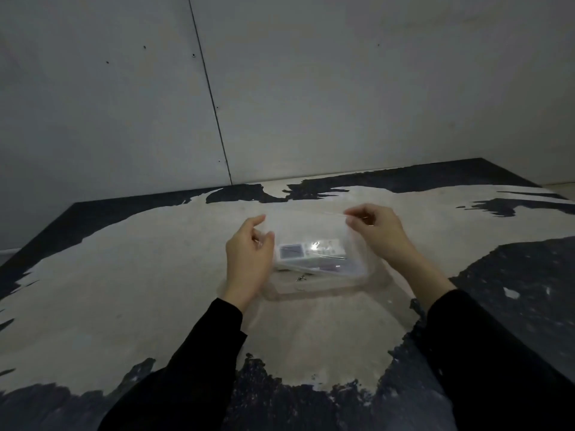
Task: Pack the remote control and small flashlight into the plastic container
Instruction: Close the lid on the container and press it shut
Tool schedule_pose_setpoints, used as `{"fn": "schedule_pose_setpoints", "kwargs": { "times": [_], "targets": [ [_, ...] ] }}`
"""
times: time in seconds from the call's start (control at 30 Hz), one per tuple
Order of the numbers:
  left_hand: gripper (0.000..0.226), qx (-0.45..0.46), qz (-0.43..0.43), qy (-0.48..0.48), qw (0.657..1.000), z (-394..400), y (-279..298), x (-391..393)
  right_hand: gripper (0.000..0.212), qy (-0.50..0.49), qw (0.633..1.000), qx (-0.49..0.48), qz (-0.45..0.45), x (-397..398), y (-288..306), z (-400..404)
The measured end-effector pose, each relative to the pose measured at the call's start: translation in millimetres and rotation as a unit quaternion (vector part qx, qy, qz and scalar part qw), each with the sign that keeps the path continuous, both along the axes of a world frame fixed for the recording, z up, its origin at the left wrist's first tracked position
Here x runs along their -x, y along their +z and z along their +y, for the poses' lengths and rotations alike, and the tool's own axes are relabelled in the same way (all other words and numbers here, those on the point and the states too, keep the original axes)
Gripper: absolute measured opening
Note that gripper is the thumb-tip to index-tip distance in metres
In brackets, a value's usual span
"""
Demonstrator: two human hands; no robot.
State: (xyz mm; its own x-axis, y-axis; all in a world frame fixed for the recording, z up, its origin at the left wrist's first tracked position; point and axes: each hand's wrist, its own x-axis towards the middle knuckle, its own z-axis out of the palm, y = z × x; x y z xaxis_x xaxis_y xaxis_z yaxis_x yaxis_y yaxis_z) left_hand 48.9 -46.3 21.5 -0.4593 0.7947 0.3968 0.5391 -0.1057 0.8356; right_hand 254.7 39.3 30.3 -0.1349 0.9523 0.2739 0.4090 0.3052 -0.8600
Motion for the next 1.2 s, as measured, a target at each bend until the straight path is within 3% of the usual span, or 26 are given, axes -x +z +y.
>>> {"fn": "schedule_pose_setpoints", "kwargs": {
  "times": [0.17,0.3,0.53,0.67,0.77,1.0,1.2],
  "targets": [
    [0.032,0.118,0.136,0.011,0.984,-9,0,1,0.019,-0.021,0.999,0.008,-0.05,8,-8,3],
    [0.036,0.2,0.173,-0.004,0.964,-13,-1,6,0.019,-0.012,0.993,0.019,-0.114,6,-5,7],
    [0.053,0.164,0.211,-0.075,0.961,-10,1,-6,0.032,0.024,0.983,0.02,-0.18,6,-1,0],
    [0.057,0.21,0.262,-0.128,0.933,1,-7,-14,0.049,0.081,0.962,0.028,-0.26,9,-7,-10],
    [0.059,0.211,0.265,-0.131,0.932,3,-13,-12,0.059,0.085,0.947,0.024,-0.308,11,-15,-14],
    [0.064,0.21,0.266,-0.144,0.93,-3,-17,-13,0.067,0.125,0.932,0.055,-0.337,11,-12,-18],
    [0.069,0.207,0.306,-0.139,0.919,-4,-19,-13,0.074,0.095,0.939,0.009,-0.329,13,-16,-26]
  ]
}}
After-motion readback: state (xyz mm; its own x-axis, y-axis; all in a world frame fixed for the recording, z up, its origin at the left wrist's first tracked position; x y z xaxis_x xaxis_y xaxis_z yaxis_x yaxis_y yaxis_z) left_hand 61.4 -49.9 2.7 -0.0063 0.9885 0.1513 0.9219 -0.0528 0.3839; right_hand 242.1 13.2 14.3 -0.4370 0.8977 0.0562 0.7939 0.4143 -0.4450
